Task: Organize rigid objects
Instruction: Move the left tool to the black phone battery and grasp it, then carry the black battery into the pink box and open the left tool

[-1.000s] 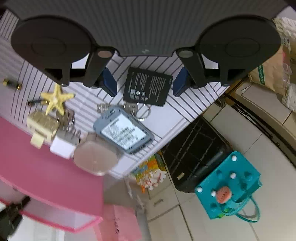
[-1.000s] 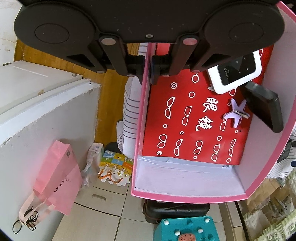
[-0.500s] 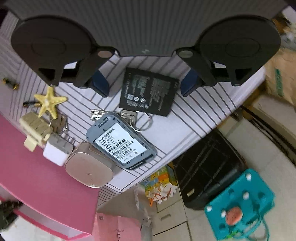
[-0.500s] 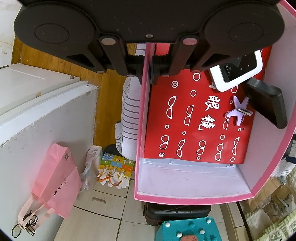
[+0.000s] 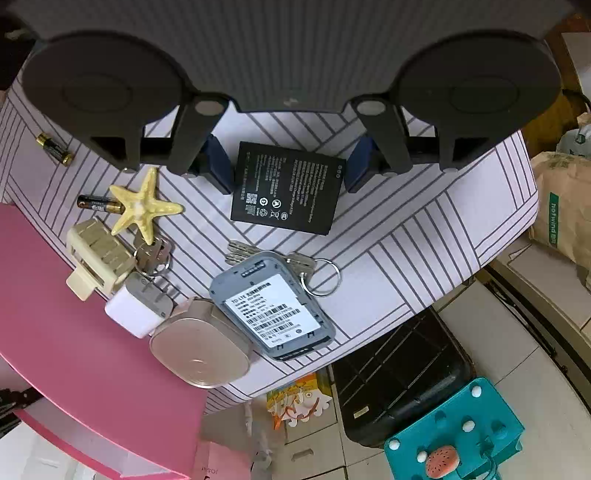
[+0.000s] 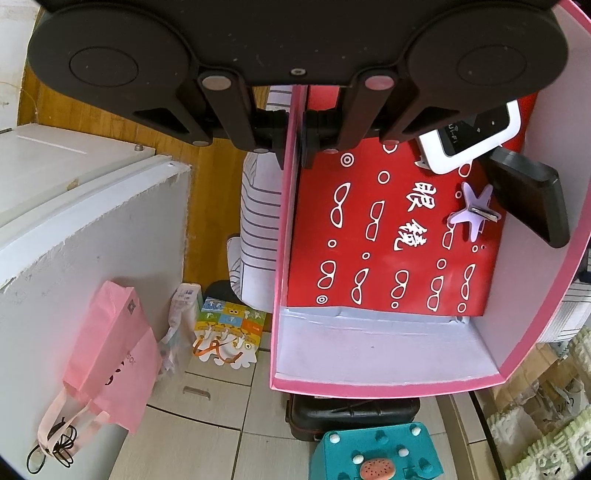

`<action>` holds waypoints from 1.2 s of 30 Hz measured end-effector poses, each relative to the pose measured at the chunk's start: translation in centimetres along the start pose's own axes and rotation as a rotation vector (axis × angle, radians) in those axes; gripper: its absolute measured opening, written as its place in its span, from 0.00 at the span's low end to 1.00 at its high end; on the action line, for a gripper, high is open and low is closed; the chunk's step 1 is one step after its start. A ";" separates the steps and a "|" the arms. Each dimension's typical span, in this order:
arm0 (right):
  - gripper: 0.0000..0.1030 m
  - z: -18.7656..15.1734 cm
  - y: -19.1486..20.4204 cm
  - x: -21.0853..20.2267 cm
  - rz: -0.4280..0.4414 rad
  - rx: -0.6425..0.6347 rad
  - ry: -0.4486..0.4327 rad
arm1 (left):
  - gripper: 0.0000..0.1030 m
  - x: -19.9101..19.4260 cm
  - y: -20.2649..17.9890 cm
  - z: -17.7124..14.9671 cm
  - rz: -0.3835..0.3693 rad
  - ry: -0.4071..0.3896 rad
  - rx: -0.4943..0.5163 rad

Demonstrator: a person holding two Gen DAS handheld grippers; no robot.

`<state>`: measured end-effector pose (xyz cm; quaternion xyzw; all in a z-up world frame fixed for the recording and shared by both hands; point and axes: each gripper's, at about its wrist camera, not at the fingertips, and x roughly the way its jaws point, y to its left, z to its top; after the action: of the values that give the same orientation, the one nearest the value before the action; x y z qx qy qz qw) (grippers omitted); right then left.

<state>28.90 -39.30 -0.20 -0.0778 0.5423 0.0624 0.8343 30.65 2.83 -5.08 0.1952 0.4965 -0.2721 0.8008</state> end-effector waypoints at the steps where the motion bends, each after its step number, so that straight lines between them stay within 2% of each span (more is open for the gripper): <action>1: 0.08 0.0 0.0 0.0 0.001 0.001 -0.002 | 0.64 0.0 -0.2 0.1 0.009 -0.004 0.012; 5: 0.09 -0.1 -0.1 -0.2 0.003 0.004 -0.007 | 0.68 0.4 0.0 0.4 -0.003 -0.005 -0.020; 7: 0.09 -0.1 -0.1 -0.2 0.004 0.005 -0.009 | 0.62 0.4 0.0 0.5 -0.002 -0.008 -0.031; 11: 0.09 -0.2 -0.3 -0.4 0.013 0.011 -0.020 | 0.60 0.0 -1.1 0.1 0.050 -0.028 -0.029; 13: 0.09 -0.3 -0.3 -0.5 0.016 0.013 -0.024 | 0.60 -0.2 -1.1 0.1 0.047 -0.024 -0.049; 21: 0.09 -0.6 0.0 -0.8 0.002 -0.012 -0.045 | 0.60 -4.6 -2.5 0.7 0.025 -0.082 -0.099; 28: 0.07 -0.3 0.3 -1.0 -0.021 -0.022 -0.061 | 0.60 -8.8 -6.9 4.1 0.032 -0.121 -0.022; 30: 0.07 -0.4 0.1 -0.9 -0.015 -0.020 -0.061 | 0.60 -10.1 -8.4 5.0 0.038 -0.153 0.009; 33: 0.06 -0.4 -0.2 -1.0 0.002 -0.017 -0.062 | 0.60 -11.9 -10.4 6.4 0.018 -0.200 0.034; 36: 0.06 -0.5 -0.2 -0.9 0.006 -0.016 -0.064 | 0.60 -12.4 -12.8 8.0 -0.011 -0.206 0.062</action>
<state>28.11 -39.57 0.47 -0.0806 0.5151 0.0715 0.8503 23.68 -8.76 8.97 0.1881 0.4038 -0.3104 0.8398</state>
